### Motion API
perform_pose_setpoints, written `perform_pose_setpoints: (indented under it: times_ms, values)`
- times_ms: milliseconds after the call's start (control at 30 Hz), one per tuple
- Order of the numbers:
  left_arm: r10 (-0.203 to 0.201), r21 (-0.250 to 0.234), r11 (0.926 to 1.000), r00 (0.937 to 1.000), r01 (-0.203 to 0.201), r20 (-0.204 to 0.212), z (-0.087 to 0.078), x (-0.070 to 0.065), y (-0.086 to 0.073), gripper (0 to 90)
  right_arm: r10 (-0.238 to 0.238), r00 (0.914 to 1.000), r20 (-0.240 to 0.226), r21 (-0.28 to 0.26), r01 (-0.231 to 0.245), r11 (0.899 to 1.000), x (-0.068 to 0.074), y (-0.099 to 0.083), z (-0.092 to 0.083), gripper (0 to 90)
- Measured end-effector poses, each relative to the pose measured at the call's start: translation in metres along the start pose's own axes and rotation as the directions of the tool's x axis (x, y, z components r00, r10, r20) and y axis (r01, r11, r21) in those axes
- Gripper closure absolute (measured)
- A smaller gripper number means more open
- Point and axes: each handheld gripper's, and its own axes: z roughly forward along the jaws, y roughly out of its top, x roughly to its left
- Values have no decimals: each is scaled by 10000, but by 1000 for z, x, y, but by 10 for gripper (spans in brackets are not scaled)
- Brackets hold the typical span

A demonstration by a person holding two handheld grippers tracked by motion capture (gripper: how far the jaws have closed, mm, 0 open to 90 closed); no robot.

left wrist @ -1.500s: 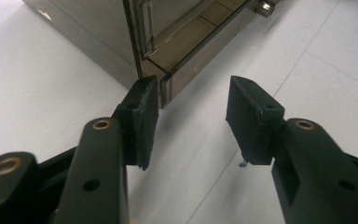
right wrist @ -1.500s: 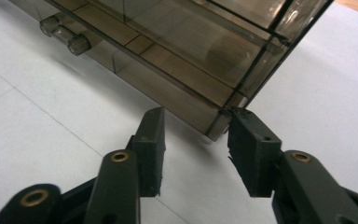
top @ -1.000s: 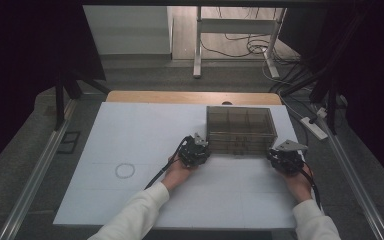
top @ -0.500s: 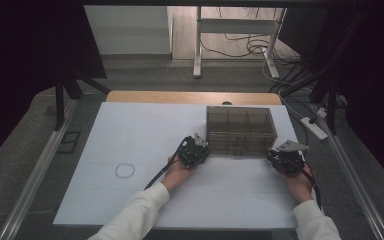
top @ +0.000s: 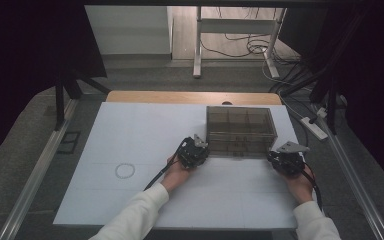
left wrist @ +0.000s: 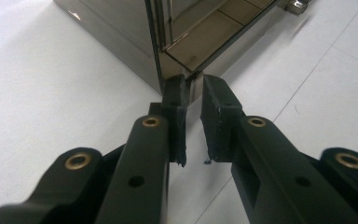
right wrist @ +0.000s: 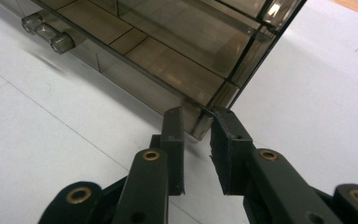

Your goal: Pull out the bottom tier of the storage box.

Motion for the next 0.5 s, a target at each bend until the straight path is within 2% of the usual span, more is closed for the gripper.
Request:
perform_pose_setpoints:
  times_ms: [500]
  values:
    - [18, 31, 10000, 10000, -18, 53, -2, -2, -1, 818, -54, 10000, -43, 11, 54, 10000, 1, -1, -3, 753]
